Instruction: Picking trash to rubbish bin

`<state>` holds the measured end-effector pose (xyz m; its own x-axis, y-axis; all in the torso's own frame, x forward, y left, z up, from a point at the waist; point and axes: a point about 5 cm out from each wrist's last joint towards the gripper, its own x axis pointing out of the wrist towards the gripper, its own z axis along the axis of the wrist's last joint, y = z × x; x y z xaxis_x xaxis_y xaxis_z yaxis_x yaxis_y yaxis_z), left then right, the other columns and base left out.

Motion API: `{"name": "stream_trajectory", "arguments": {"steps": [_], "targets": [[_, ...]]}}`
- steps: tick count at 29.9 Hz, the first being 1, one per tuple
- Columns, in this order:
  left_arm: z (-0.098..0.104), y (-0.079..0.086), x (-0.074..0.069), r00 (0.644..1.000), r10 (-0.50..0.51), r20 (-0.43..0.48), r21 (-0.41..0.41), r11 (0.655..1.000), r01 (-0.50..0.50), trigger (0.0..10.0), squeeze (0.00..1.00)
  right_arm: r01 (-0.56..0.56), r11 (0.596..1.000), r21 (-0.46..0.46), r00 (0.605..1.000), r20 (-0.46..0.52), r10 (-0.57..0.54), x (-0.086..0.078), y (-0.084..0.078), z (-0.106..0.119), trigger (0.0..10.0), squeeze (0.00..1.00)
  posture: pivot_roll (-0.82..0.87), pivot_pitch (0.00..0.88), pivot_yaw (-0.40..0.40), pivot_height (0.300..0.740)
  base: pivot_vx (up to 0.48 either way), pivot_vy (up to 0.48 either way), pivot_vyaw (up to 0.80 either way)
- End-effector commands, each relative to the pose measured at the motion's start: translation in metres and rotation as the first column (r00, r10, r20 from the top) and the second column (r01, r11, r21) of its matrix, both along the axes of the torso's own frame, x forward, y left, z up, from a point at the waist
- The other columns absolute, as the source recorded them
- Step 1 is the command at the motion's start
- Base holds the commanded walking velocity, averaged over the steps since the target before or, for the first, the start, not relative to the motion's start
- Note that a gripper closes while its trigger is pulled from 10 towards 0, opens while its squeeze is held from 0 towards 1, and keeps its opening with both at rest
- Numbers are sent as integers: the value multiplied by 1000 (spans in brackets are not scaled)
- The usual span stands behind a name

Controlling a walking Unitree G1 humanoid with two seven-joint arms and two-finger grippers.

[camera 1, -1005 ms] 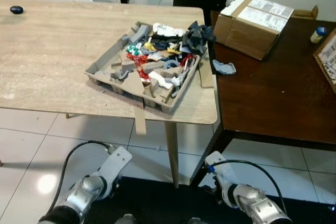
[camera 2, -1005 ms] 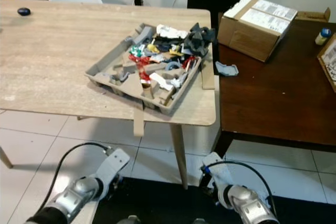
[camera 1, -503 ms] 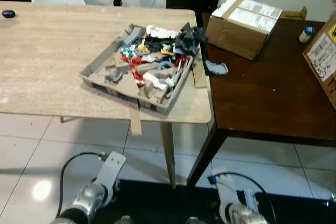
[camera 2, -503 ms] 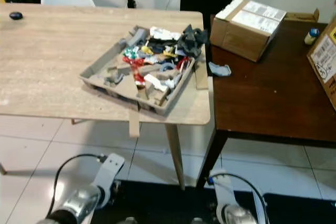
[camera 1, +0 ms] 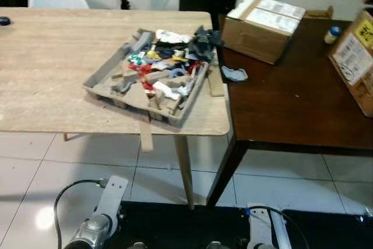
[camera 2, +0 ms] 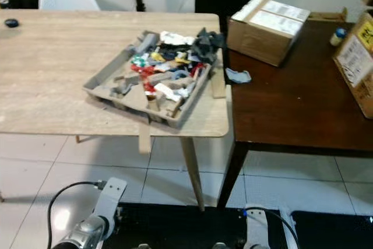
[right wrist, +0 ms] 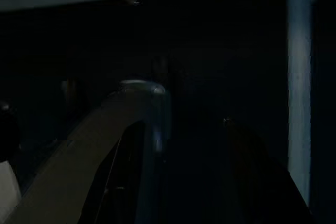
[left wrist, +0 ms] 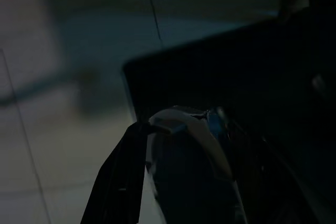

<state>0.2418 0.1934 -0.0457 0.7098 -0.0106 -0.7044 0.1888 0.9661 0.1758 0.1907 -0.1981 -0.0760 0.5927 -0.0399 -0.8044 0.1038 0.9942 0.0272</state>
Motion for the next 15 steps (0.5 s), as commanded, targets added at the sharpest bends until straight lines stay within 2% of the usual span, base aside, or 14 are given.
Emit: {"name": "stream_trajectory", "arguments": {"steps": [1,5,10,15], "targets": [[-4,-3,-5,1000,11,-3,2,1000,-11,10000,0,33,999,-3,998,-49,-33,-15,-2,-8,10000,0,48,151,34,740,0,0,-800],[-6,-7,-7,1000,13,-24,-29,999,-14,10000,0,48,999,3,998,-48,-48,-17,-2,-9,10000,0,49,151,33,740,0,0,-800],[-13,-16,-15,995,-68,-66,-40,997,66,10000,0,50,999,12,998,-40,-49,-18,1,-10,10000,0,51,150,33,740,0,0,-800],[-16,-18,-19,991,-92,-97,-59,994,87,10000,0,44,999,16,998,-38,-43,-17,2,-9,10000,0,53,150,34,740,0,0,-800]]}}
